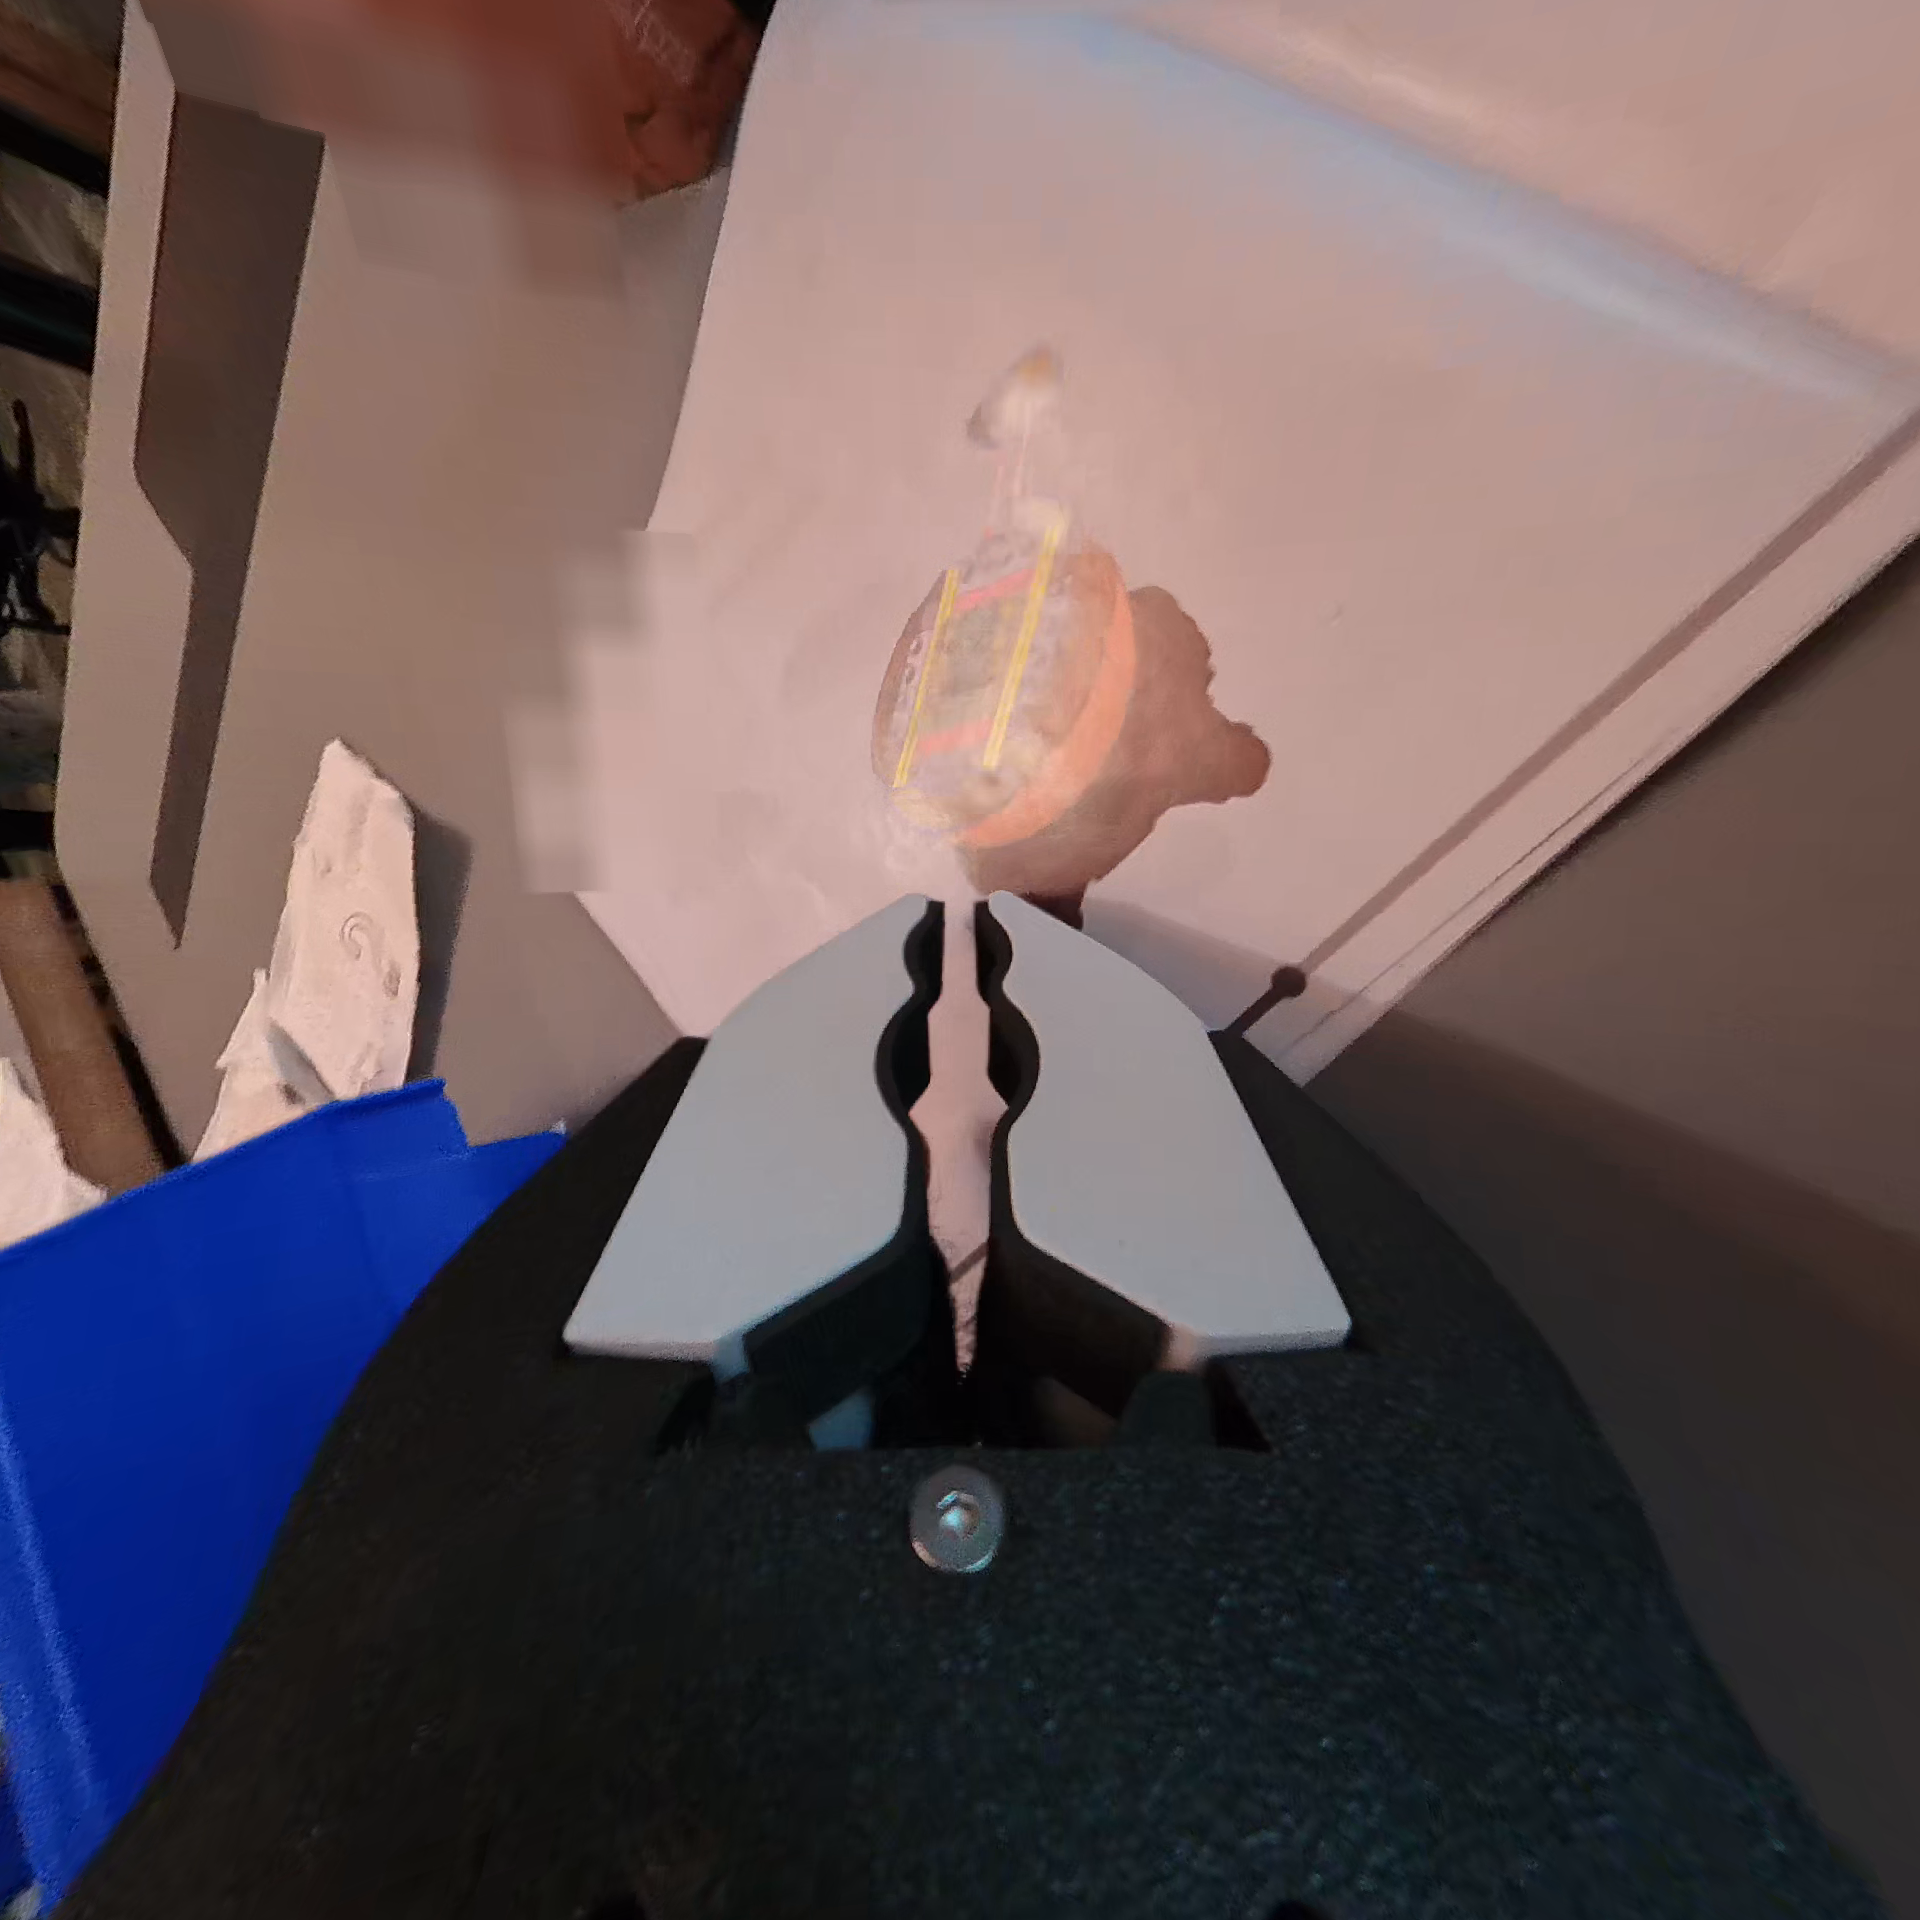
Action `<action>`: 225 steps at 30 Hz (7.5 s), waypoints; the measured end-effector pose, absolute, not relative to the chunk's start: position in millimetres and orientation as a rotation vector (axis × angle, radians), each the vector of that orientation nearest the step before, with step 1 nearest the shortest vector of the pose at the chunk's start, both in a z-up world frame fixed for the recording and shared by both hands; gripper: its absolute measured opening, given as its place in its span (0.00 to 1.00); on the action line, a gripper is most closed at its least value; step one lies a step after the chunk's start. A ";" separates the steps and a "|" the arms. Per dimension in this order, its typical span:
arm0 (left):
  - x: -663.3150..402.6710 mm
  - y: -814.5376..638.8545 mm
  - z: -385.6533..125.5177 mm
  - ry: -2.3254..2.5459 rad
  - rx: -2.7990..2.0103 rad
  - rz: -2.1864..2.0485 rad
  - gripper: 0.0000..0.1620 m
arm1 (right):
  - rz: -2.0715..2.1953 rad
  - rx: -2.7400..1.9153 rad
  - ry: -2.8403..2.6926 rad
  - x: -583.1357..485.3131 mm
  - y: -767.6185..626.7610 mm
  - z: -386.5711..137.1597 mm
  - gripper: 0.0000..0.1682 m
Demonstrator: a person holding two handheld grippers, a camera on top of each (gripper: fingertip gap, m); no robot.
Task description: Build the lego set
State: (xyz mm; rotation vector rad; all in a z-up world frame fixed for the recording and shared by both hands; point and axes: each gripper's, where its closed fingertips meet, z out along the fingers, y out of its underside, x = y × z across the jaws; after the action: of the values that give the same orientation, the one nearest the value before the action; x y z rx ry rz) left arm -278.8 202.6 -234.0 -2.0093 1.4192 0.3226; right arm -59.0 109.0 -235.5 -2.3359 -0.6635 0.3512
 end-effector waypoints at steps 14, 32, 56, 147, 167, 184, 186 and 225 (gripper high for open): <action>-254.0 160.6 -212.2 1.234 -1.986 -0.125 0.11 | 0.458 -2.072 -0.682 -43.3 79.1 -200.0 0.21; -147.9 32.0 -187.1 1.489 -1.590 -0.915 0.21 | 0.372 -2.130 -0.727 -108.4 29.1 -216.8 0.42; -166.7 50.5 -191.0 1.518 -1.579 -0.908 0.21 | 0.272 -2.201 -0.595 -119.5 44.5 -217.0 0.44; -219.2 107.5 -151.8 1.146 -1.732 -0.702 0.56 | 0.406 -2.021 -0.766 -83.7 49.9 -163.7 0.75; -228.5 100.0 -169.2 0.937 -1.977 -0.503 0.52 | 0.204 -2.196 -0.425 -78.2 42.0 -173.4 0.59; -282.4 98.0 -155.5 0.620 -2.081 -0.180 0.55 | 0.001 -2.150 -0.195 -54.3 32.9 -126.6 0.59; -286.0 97.9 -153.9 0.609 -2.080 -0.157 0.54 | 0.005 -2.153 -0.199 -56.1 33.3 -127.6 0.59; -246.0 117.3 -204.9 0.812 -2.362 -0.043 0.53 | 0.200 -2.405 -0.255 -10.5 89.4 -189.1 0.60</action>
State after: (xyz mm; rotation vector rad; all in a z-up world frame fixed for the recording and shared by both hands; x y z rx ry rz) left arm -246.0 117.3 -204.9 -2.3621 0.8122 -0.0431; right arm -10.5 89.4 -189.1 -2.4051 -0.2549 0.2004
